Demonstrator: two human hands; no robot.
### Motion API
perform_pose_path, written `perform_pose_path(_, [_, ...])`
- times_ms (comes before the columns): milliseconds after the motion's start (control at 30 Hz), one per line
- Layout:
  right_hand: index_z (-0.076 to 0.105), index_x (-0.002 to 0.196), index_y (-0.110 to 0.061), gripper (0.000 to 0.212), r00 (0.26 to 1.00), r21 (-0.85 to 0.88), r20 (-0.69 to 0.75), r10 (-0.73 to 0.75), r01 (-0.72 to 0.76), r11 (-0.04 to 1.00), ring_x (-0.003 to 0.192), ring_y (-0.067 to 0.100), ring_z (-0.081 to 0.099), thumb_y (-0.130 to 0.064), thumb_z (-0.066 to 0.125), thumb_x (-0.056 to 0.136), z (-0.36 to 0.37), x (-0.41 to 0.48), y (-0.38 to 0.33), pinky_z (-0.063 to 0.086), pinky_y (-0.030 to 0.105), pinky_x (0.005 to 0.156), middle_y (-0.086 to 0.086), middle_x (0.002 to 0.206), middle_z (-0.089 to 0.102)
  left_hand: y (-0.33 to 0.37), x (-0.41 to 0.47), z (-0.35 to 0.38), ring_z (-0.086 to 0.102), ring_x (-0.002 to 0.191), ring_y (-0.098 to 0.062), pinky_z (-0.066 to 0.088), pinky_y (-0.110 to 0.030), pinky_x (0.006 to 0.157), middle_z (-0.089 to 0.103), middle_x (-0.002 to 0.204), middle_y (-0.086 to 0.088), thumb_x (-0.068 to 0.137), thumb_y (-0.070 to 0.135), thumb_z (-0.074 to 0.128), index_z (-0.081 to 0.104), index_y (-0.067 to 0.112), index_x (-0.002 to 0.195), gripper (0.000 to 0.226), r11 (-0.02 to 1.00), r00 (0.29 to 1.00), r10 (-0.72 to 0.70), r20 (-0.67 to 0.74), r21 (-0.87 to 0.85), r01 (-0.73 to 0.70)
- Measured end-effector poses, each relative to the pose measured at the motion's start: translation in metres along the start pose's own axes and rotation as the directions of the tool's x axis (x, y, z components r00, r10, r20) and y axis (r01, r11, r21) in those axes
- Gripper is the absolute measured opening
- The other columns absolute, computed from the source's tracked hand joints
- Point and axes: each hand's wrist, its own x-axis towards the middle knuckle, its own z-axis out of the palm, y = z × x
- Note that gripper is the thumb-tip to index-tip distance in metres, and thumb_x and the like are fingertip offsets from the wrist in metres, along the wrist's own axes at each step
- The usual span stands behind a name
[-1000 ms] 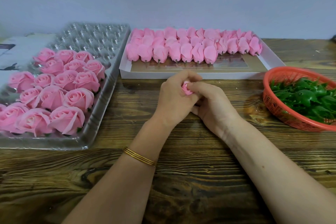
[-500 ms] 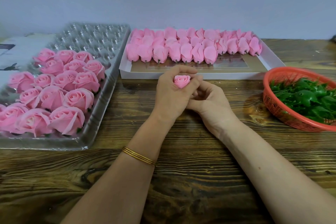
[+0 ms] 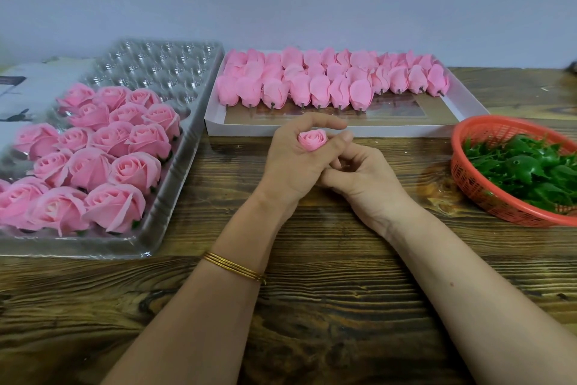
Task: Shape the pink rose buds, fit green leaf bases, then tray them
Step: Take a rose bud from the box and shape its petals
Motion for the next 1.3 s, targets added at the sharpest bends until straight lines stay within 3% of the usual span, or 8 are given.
perform_pose_path(167, [0.067, 0.099, -0.010, 0.041, 0.999, -0.040, -0.005, -0.038, 0.037, 0.998, 0.077, 0.005, 0.065, 0.017, 0.074, 0.070, 0.0015, 0.0007, -0.0006, 0.053, 0.020, 0.078, -0.009, 0.072, 0.068, -0.0019, 0.0004, 0.0031, 0.053, 0.053, -0.009, 0.052, -0.022, 0.058, 0.057, 0.060, -0.007, 0.087, 0.005, 0.071, 0.068, 0.017, 0.089, 0.013, 1.000, 0.999, 0.002, -0.044, -0.019, -0.002])
perform_pose_path(367, [0.070, 0.103, -0.011, 0.042, 0.997, -0.064, -0.046, -0.069, 0.066, 0.996, 0.081, 0.007, 0.066, 0.018, 0.071, 0.073, 0.0021, -0.0012, -0.0032, 0.054, 0.019, 0.080, 0.005, 0.087, 0.070, -0.0045, 0.0012, 0.0014, 0.058, 0.059, -0.012, 0.054, -0.024, 0.063, 0.064, 0.065, -0.001, 0.084, 0.003, 0.074, 0.068, 0.016, 0.092, 0.017, 1.000, 1.000, 0.010, 0.008, -0.015, -0.010])
perform_pose_path(567, [0.069, 0.104, 0.001, 0.036, 0.997, -0.057, -0.070, -0.023, 0.019, 0.998, 0.089, 0.024, 0.059, 0.021, 0.066, 0.074, 0.0002, -0.0002, -0.0003, 0.049, 0.043, 0.094, 0.020, 0.089, 0.062, -0.0038, 0.0019, 0.0009, 0.055, 0.058, -0.012, 0.051, -0.021, 0.059, 0.059, 0.066, -0.007, 0.087, 0.004, 0.070, 0.068, 0.014, 0.091, 0.011, 0.999, 1.000, -0.003, 0.016, -0.036, 0.004])
perform_pose_path(733, [0.068, 0.108, -0.004, 0.043, 0.997, -0.082, -0.076, -0.029, 0.023, 0.996, 0.084, 0.016, 0.061, 0.018, 0.072, 0.071, 0.0017, 0.0005, 0.0004, 0.050, 0.033, 0.087, 0.005, 0.082, 0.065, -0.0046, 0.0012, 0.0018, 0.056, 0.059, -0.012, 0.053, -0.022, 0.060, 0.060, 0.066, -0.007, 0.088, 0.006, 0.070, 0.068, 0.016, 0.093, 0.011, 1.000, 1.000, 0.015, 0.004, -0.025, -0.014])
perform_pose_path(900, [0.070, 0.099, -0.002, 0.033, 0.998, -0.042, -0.062, -0.002, -0.001, 0.999, 0.089, 0.021, 0.064, 0.018, 0.070, 0.074, 0.0007, -0.0005, -0.0005, 0.051, 0.043, 0.095, 0.018, 0.092, 0.068, -0.0058, 0.0016, 0.0013, 0.062, 0.060, -0.010, 0.053, -0.023, 0.067, 0.066, 0.064, -0.003, 0.085, 0.006, 0.073, 0.068, 0.013, 0.099, 0.016, 1.000, 0.999, 0.013, 0.032, 0.012, -0.013])
perform_pose_path(1033, [0.069, 0.102, 0.004, 0.034, 0.997, 0.019, -0.058, 0.042, -0.041, 0.999, 0.094, 0.027, 0.064, 0.022, 0.058, 0.076, 0.0017, -0.0004, -0.0005, 0.049, 0.048, 0.099, 0.024, 0.097, 0.067, -0.0050, 0.0012, 0.0020, 0.060, 0.056, -0.008, 0.052, -0.020, 0.059, 0.064, 0.061, 0.000, 0.086, 0.006, 0.072, 0.069, 0.012, 0.096, 0.012, 1.000, 1.000, 0.013, 0.000, 0.012, -0.013])
perform_pose_path(1200, [0.064, 0.103, 0.003, 0.045, 0.982, 0.256, -0.078, 0.172, -0.147, 0.955, 0.094, 0.024, 0.062, -0.006, 0.051, 0.062, 0.0000, 0.0040, -0.0059, 0.050, 0.037, 0.089, 0.014, 0.097, 0.070, -0.0053, 0.0014, 0.0016, 0.062, 0.063, 0.001, 0.049, -0.013, 0.055, 0.066, 0.073, 0.003, 0.087, 0.007, 0.072, 0.069, 0.013, 0.096, 0.011, 0.986, 0.994, 0.072, -0.086, 0.159, -0.057])
perform_pose_path(1300, [0.059, 0.106, -0.007, 0.037, 0.973, 0.241, -0.151, 0.177, -0.137, 0.961, 0.082, 0.016, 0.061, -0.020, 0.065, 0.073, -0.0005, 0.0027, -0.0061, 0.051, 0.032, 0.078, 0.008, 0.085, 0.063, -0.0071, 0.0004, 0.0019, 0.064, 0.066, -0.002, 0.047, -0.013, 0.058, 0.066, 0.074, 0.001, 0.087, 0.008, 0.070, 0.065, 0.024, 0.094, 0.019, 0.958, 0.992, 0.094, -0.078, 0.279, -0.069])
